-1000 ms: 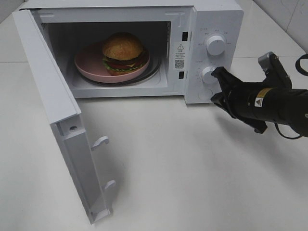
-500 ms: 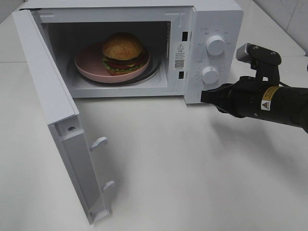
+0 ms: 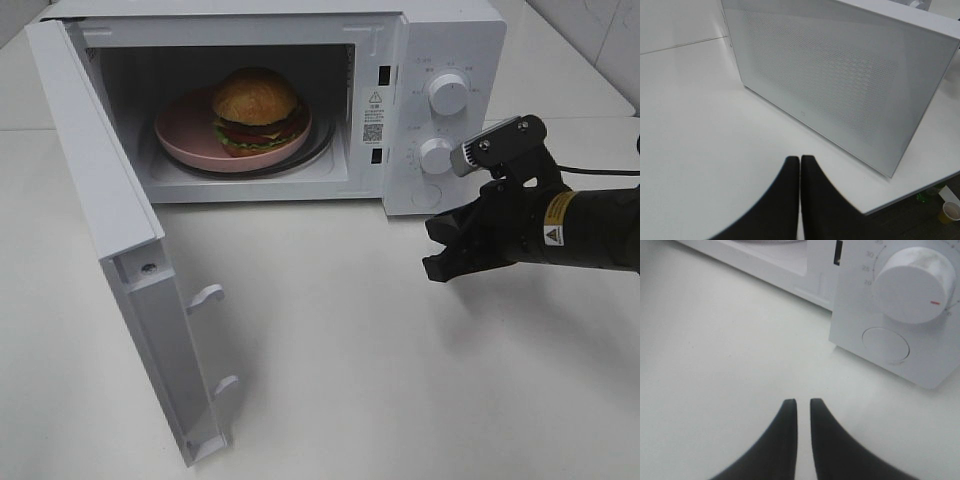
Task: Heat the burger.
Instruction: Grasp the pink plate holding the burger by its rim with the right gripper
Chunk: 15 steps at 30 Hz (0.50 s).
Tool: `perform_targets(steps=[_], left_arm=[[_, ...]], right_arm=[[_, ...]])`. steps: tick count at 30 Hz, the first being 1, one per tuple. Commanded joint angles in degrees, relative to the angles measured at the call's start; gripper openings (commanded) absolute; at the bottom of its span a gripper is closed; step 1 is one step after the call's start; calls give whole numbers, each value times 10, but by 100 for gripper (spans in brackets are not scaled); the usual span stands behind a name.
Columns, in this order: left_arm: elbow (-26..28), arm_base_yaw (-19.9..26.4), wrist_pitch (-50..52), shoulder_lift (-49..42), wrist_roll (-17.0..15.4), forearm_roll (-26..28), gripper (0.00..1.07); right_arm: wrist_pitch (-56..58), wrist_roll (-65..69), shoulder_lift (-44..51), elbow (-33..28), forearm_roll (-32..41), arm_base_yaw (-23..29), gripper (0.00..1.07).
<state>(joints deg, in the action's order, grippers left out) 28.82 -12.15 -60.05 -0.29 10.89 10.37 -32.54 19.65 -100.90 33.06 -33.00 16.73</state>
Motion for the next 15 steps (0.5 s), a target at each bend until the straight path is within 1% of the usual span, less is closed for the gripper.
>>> perform_targets(steps=[1, 3, 5, 7, 8, 10, 11, 12, 14, 15], left_arm=[[-2, 0, 6, -10, -2, 5, 0], [-2, 0, 6, -10, -2, 5, 0], [-2, 0, 6, -10, -2, 5, 0], [-2, 0, 6, -10, -2, 5, 0], [-2, 0, 6, -10, -2, 5, 0], [-2, 0, 6, -10, -2, 5, 0], [-2, 0, 6, -10, -2, 5, 0], [-2, 0, 6, -10, -2, 5, 0], [-2, 0, 6, -10, -2, 5, 0], [-2, 0, 6, -10, -2, 5, 0]], right_arm=[[26, 34, 19, 3, -26, -1, 11], [38, 57, 25, 3, -32, -1, 11], [74, 122, 61, 3, -41, -1, 12], [81, 134, 70, 3, -49, -1, 12], [103, 167, 89, 3, -76, -1, 13], [113, 184, 95, 3, -89, -1, 13], [132, 214, 107, 3, -124, -1, 14], [132, 214, 107, 3, -124, -1, 14], [160, 261, 120, 3, -167, -1, 14], [160, 261, 120, 3, -167, -1, 14]])
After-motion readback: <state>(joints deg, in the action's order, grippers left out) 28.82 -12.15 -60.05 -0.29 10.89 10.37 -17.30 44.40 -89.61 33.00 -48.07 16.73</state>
